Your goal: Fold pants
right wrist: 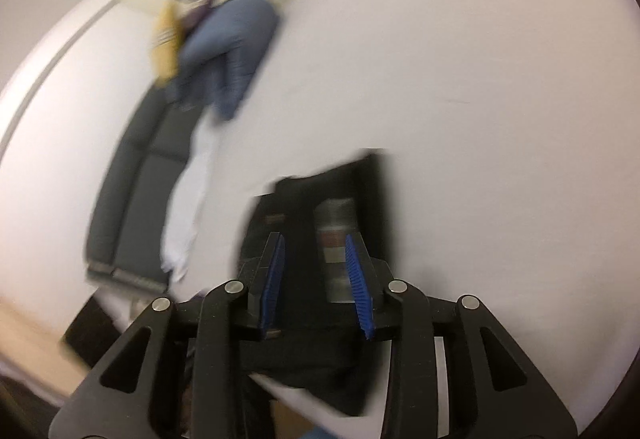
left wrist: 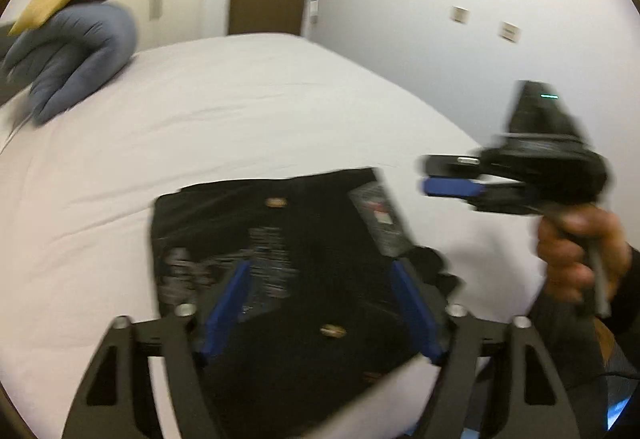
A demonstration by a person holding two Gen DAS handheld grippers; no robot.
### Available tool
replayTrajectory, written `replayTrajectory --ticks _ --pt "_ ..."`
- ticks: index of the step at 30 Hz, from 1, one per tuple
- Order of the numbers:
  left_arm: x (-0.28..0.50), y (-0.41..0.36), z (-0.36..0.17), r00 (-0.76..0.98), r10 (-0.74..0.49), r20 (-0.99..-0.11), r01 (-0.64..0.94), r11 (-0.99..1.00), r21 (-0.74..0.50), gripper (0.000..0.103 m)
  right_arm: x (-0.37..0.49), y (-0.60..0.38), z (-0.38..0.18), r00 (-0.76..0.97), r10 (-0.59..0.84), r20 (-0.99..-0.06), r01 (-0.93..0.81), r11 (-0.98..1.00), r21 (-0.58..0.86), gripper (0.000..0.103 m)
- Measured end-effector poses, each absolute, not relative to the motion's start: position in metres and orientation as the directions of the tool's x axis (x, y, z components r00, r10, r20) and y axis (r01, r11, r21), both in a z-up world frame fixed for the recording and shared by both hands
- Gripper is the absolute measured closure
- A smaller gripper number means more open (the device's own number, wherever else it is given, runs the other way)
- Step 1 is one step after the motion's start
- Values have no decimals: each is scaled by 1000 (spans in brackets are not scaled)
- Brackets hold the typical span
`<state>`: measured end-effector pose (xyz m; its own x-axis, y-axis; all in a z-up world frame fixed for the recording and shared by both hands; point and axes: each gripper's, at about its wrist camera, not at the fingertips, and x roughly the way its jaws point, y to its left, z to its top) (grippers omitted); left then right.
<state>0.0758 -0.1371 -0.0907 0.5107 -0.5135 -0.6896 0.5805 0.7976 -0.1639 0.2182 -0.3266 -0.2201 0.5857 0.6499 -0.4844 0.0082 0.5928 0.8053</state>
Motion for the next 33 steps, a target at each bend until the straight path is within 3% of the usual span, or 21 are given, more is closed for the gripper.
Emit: replayTrajectory --ticks 3,4,5,6,7,8,12,15,17,24,29,33 --pt "102 -123 -105 484 -501 -718 536 818 -209 57 229 -285 -225 499 658 -564 -39 666 745 72" --pt "110 -122 -113 465 -490 -737 522 824 -219 69 234 -275 -242 451 640 -622 -6 699 715 73" --pt "117 -118 -123 446 -488 -750 511 827 -234 74 237 -268 -265 390 597 -702 61 743 666 74" --pt "128 -115 -130 426 -486 -763 498 830 -250 82 236 -267 -281 367 581 -726 86 756 649 84" --pt "137 -112 -135 420 -473 -775 486 838 -248 84 234 -269 -285 404 578 -709 83 749 658 90" --pt "145 -111 -137 418 -462 -782 479 844 -241 84 231 -271 -287 415 575 -705 90 746 660 103" --pt "194 -114 -148 383 -452 -805 463 849 -256 84 230 -269 -289 420 563 -712 116 745 657 103" --pt "219 -123 -162 373 -400 -837 476 857 -197 96 232 -266 -289 420 551 -721 122 753 647 103" --pt "224 -120 -174 347 -404 -847 455 862 -225 99 234 -264 -291 427 560 -710 125 741 660 103" --pt "153 -111 -178 411 -382 -827 480 862 -160 103 234 -265 -289 439 537 -720 118 760 639 103" --pt "94 -88 -179 429 -413 -804 434 874 -217 103 222 -276 -292 453 522 -722 107 773 626 103" --pt "59 -90 -179 457 -366 -811 479 869 -122 103 212 -271 -292 478 512 -714 97 777 622 103"
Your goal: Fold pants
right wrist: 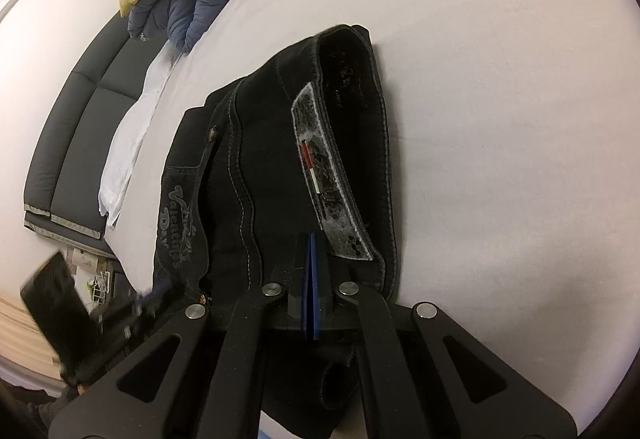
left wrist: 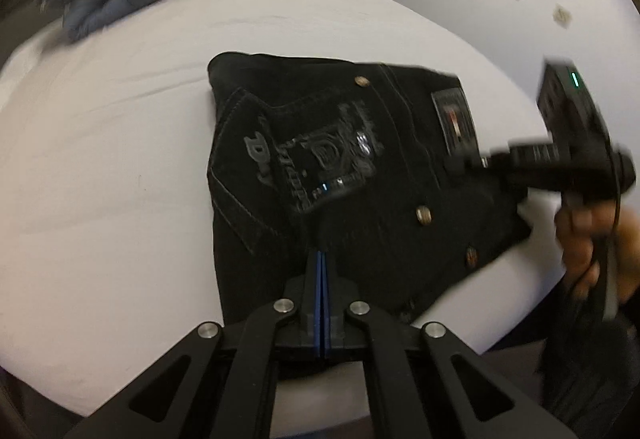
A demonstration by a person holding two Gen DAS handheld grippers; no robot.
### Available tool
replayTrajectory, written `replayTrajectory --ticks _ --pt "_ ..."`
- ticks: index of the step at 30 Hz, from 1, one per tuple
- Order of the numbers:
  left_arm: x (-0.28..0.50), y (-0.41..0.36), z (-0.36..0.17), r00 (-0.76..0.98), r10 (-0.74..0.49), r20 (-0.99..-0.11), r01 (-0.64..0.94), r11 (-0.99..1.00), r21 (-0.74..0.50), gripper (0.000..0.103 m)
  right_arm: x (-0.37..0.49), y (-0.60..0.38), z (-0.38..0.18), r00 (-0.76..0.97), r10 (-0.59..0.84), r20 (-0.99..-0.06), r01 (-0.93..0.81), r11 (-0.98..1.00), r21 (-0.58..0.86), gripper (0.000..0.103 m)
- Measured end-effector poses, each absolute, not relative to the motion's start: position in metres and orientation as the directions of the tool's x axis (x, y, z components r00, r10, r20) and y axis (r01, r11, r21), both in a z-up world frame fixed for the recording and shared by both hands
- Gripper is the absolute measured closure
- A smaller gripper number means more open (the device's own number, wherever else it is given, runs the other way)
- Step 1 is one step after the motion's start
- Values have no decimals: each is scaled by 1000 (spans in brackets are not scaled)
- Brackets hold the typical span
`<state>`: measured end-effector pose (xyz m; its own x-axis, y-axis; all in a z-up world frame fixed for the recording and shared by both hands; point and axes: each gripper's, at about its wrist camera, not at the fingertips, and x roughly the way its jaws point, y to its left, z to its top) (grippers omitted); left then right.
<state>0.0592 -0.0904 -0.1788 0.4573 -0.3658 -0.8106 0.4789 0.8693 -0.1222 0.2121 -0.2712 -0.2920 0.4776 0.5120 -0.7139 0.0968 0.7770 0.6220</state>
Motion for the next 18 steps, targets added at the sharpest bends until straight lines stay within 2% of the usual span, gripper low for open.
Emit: replayTrajectory --ticks 2,5,8,10,11,12,13,14,15,18 --pt "63 -90 -181 445 -366 -818 469 873 -135 103 208 -270 -293 495 509 -704 85 778 622 103" --pt "79 -85 -186 390 -409 -825 415 878 -239 103 199 -269 -294 534 516 -670 41 776 630 103" --pt "79 -91 -185 397 -369 -841 429 884 -185 102 191 -270 -288 549 520 -654 35 768 640 103" --pt "77 -96 -180 408 -342 -847 439 886 -146 103 178 -272 -271 567 513 -645 50 760 649 95" --pt "76 -95 -175 409 -339 -847 431 890 -148 103 168 -272 -260 585 513 -628 41 755 654 84" --pt "75 -92 -166 411 -353 -840 423 891 -167 97 160 -273 -251 601 515 -611 26 752 659 65" --pt "72 -89 -157 418 -373 -828 425 886 -185 75 148 -275 -241 624 513 -589 12 748 664 50" --pt "71 -86 -147 439 -388 -810 426 884 -193 59 132 -281 -229 669 495 -555 10 741 672 28" --pt "69 -85 -135 479 -383 -790 421 890 -176 33 121 -286 -222 699 481 -529 8 735 678 23" --pt "76 -70 -108 561 -395 -728 412 896 -169 16 114 -302 -216 703 481 -524 34 713 700 23"
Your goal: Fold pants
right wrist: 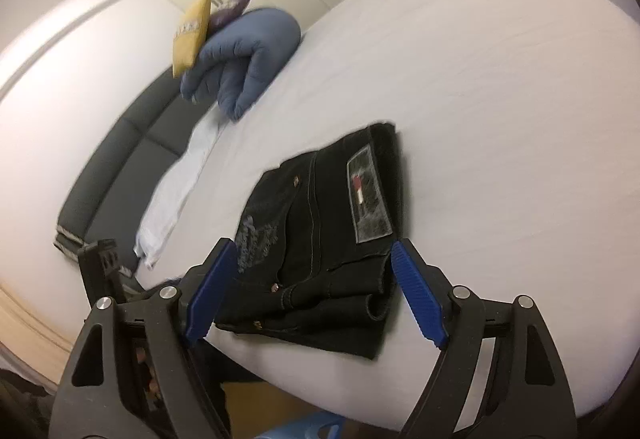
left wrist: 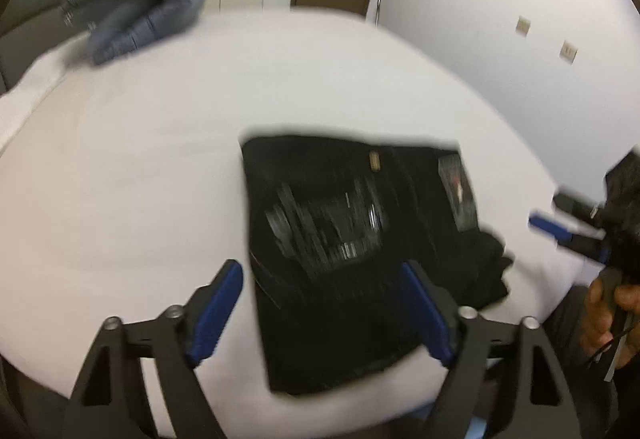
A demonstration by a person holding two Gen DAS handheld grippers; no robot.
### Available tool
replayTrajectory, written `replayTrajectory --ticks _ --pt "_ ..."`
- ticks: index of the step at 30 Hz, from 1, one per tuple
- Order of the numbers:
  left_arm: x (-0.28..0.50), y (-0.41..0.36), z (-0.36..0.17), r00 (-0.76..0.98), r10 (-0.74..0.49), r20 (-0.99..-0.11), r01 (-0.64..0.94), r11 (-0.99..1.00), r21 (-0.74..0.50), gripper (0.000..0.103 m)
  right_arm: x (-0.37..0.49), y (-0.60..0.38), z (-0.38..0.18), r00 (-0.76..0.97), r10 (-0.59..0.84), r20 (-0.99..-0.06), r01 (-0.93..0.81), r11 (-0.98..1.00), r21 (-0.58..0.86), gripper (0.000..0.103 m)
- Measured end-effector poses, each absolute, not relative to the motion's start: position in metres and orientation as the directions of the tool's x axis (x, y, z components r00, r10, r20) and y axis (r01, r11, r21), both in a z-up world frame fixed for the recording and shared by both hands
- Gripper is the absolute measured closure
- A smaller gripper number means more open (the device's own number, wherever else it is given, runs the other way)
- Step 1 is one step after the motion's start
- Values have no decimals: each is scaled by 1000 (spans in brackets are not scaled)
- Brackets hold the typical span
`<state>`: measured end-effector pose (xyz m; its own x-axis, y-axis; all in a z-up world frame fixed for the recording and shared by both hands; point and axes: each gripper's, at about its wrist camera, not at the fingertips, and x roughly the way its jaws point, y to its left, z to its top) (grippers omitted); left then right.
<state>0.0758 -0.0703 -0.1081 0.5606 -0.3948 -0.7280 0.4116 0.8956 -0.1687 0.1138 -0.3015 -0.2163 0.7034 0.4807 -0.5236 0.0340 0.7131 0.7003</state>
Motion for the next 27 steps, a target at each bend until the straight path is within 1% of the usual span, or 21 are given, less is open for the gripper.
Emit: replayTrajectory --ticks 1,2,5,7,9,11,12,13,16,17,18,19,20,22,23,24,26,27 --pt "83 -66 -105 561 -399 -725 403 897 -181 12 117 -308 -220 685 481 -548 71 704 707 23" --pt "93 -60 -105 555 -401 -729 391 899 -197 11 122 -312 -223 669 480 -567 97 701 707 23" --pt "134 -43 -127 503 -383 -775 336 913 -233 11 143 -318 -234 611 501 -614 139 695 705 25" --pt "154 -31 -146 432 -404 -806 302 907 -293 12 158 -321 -245 576 516 -634 161 689 707 25" --pt "170 -28 -166 365 -425 -829 276 899 -339 12 174 -325 -256 553 538 -636 177 670 721 28" --pt "184 -33 -183 311 -409 -858 267 904 -334 13 192 -329 -273 514 561 -648 212 649 731 29" --pt "188 -36 -187 296 -416 -860 274 899 -341 13 199 -331 -280 499 563 -659 232 646 727 36" --pt "193 -39 -190 285 -428 -858 282 893 -352 14 205 -333 -286 498 571 -653 240 633 736 40" --pt "202 -49 -195 259 -435 -862 310 883 -352 14 219 -333 -291 492 600 -631 230 609 759 43" --pt "205 -52 -197 253 -440 -862 316 879 -356 14 221 -331 -292 486 603 -632 225 613 758 45" --pt "207 -54 -198 247 -443 -862 317 878 -360 17 224 -328 -293 479 608 -633 216 617 757 50" --pt "210 -57 -199 241 -441 -864 318 877 -359 22 227 -325 -295 471 609 -638 216 621 753 52" --pt "211 -59 -199 235 -443 -865 322 875 -361 27 228 -323 -297 469 615 -634 217 616 757 58" --pt "211 -66 -198 202 -467 -861 340 858 -386 56 232 -322 -302 467 622 -628 238 596 767 66" --pt "210 -70 -197 197 -460 -866 345 859 -378 56 230 -320 -302 466 618 -633 242 599 764 71" --pt "208 -76 -196 213 -425 -880 361 871 -333 56 231 -317 -302 467 610 -641 243 608 756 73" --pt "206 -81 -194 232 -400 -887 370 879 -299 61 231 -310 -299 468 580 -667 235 646 726 77" --pt "205 -82 -193 238 -396 -887 369 881 -295 65 230 -305 -294 472 556 -684 223 675 703 80"
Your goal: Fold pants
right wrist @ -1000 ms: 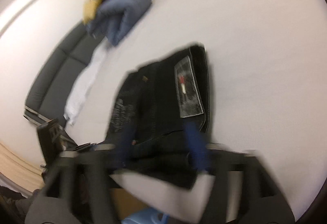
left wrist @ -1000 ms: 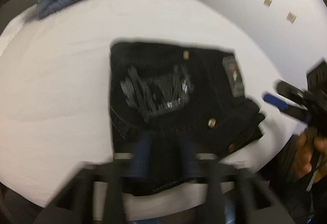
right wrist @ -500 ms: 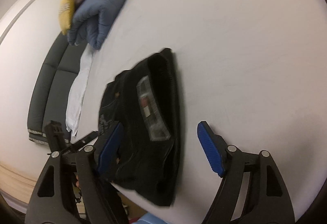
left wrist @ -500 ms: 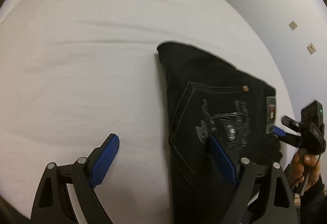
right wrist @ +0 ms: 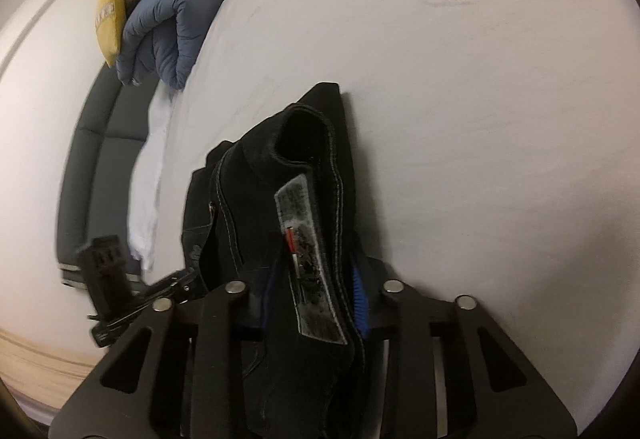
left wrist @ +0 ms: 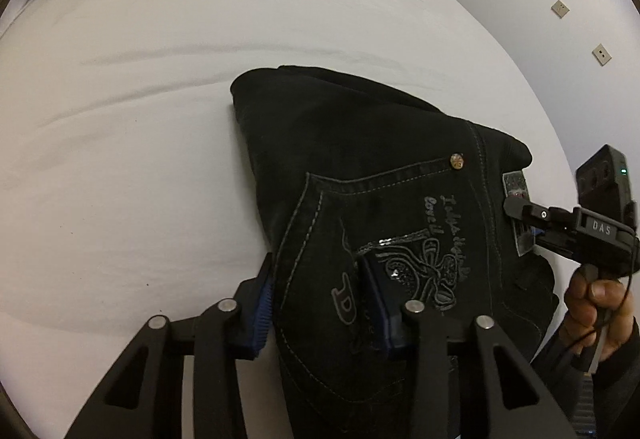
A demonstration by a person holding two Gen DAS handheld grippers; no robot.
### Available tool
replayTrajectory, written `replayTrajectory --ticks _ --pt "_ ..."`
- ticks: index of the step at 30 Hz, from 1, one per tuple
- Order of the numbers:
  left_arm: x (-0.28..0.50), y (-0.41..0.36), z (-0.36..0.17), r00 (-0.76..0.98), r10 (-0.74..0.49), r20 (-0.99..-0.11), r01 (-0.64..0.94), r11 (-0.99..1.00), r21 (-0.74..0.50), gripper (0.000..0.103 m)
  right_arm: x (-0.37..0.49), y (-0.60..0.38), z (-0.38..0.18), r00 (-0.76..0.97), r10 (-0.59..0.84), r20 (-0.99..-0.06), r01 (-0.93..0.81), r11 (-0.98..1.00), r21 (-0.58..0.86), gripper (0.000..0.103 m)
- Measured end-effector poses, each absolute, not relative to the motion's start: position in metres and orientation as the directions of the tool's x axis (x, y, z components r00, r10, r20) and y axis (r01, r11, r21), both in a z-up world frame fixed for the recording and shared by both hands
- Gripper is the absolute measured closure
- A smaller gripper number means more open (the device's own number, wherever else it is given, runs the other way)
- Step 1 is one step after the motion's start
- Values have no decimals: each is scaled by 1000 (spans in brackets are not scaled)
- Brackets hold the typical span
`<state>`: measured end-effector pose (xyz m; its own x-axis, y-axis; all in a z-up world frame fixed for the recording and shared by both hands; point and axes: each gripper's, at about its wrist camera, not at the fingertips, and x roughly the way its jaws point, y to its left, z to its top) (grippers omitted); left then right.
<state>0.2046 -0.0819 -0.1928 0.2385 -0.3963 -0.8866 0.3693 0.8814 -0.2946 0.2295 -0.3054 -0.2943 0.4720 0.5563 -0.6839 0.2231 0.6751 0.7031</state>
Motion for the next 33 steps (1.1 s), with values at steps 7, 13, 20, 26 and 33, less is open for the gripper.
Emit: replayTrajectory --ticks 7,13,20,26,33 --pt "200 -81 -164 279 -398 -874 366 886 -286 82 229 -283 -236 517 482 -707 104 785 611 88" --pt "224 -91 -111 355 -440 -825 399 869 -292 82 247 -302 -189 572 473 -670 53 794 606 88" --pt "266 -124 -109 381 -437 -815 431 863 -262 81 298 -353 -185 572 444 -690 98 798 595 88" --pt "301 -134 -168 321 -387 -865 385 887 -254 71 329 -387 -262 489 390 -780 240 800 550 79" --pt "288 -112 -169 380 -386 -840 365 897 -247 55 302 -404 -267 578 393 -715 249 749 614 58"
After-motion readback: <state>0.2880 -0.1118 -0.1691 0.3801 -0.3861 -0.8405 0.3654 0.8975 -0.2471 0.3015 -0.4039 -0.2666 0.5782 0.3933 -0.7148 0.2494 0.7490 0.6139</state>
